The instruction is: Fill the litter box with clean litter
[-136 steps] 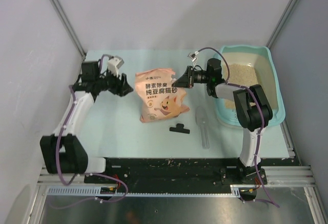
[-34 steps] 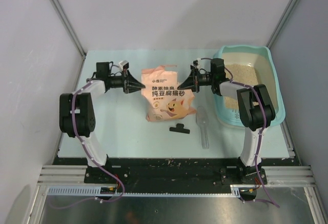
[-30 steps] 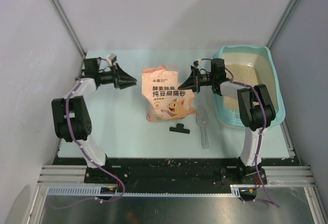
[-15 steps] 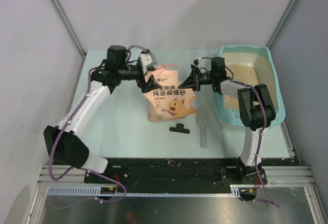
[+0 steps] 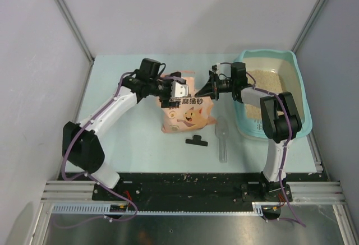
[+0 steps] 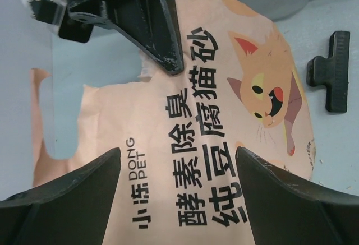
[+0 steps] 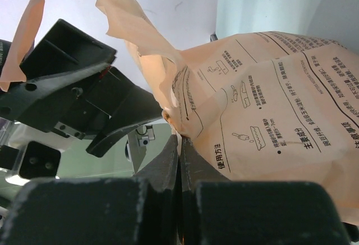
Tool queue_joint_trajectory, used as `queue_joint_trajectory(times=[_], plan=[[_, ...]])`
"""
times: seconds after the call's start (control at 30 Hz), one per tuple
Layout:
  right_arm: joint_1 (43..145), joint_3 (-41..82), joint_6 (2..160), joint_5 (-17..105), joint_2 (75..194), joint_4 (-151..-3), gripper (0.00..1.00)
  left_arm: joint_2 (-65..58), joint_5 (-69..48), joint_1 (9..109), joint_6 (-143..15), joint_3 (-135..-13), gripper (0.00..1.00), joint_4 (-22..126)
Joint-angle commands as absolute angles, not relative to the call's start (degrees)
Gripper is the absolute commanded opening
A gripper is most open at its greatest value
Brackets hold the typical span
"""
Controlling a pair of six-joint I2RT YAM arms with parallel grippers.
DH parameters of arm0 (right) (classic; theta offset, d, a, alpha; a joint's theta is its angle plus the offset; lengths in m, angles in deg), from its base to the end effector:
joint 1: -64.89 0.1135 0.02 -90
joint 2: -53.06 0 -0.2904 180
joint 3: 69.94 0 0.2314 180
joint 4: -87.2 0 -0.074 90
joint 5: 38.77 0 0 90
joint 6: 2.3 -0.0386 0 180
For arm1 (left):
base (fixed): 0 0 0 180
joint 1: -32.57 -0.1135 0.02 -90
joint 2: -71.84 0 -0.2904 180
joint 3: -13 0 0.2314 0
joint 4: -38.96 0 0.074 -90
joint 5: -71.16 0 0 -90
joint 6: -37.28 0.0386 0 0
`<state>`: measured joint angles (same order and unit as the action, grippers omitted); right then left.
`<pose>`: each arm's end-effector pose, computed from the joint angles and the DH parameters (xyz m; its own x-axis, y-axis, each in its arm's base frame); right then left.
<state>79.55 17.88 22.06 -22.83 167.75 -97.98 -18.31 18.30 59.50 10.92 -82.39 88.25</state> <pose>0.4031 0.1438 0.2415 -0.9982 -0.0025 -0.0595 -0.0595 0.1015 0.9931 0.2805 -0.1686 0.3522 0.3949 0.6005 -0.6953 0.8875 -0.0539 0.4576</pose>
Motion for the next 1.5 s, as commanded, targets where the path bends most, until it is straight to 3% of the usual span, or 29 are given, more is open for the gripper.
queue_joint_trajectory(times=[0.0,0.27,0.47,0.67,0.7,0.73,0.77,0.9,0.93,1.0,1.1,1.3,1.47], plan=[[79.7,21.6,21.0,-26.5,166.3,-99.0,0.0,-20.2,17.5,60.6,16.3,-82.4,0.86,88.7],[79.3,21.6,21.6,-26.6,166.3,-98.2,0.0,-24.1,14.9,60.6,17.6,-82.2,0.84,88.7],[78.5,21.6,22.9,-26.5,166.8,-95.0,0.0,-24.8,14.7,60.6,17.2,-81.8,0.72,89.2],[77.9,21.6,23.2,-26.5,166.9,-92.9,0.0,-24.1,14.6,60.6,17.7,-79.7,0.67,89.9],[77.9,21.6,23.5,-26.6,166.9,-92.4,0.0,-23.5,14.2,60.6,17.2,-79.9,0.68,89.9],[77.8,21.6,23.7,-26.6,166.7,-92.2,0.0,-23.3,14.3,60.3,14.6,-80.4,0.75,89.8],[77.7,21.6,23.9,-26.6,166.5,-91.9,0.0,-22.9,15.0,59.7,12.2,-82.3,0.99,89.8],[77.5,21.6,24.9,-26.3,166.0,-91.4,0.0,-19.8,18.6,57.3,-9.5,-87.6,1.0,87.4],[77.5,21.6,24.9,-26.2,166.0,-91.4,0.0,-17.7,17.8,56.1,-22.5,-87.5,1.0,85.5],[77.5,21.6,24.9,-26.2,166.2,-91.5,0.0,-15.0,14.6,55.1,-40.8,-85.0,1.0,80.0],[77.5,21.6,24.9,-26.0,166.2,-91.7,0.0,-9.1,12.1,51.9,-55.2,-78.9,1.0,75.1],[77.2,21.9,25.9,-25.9,166.0,-91.0,0.0,-1.3,9.6,49.7,-44.4,-68.7,1.0,70.9],[77.1,22.1,26.4,-25.9,166.2,-90.6,0.0,-9.9,11.7,42.7,-60.8,-71.2,0.98,72.4]])
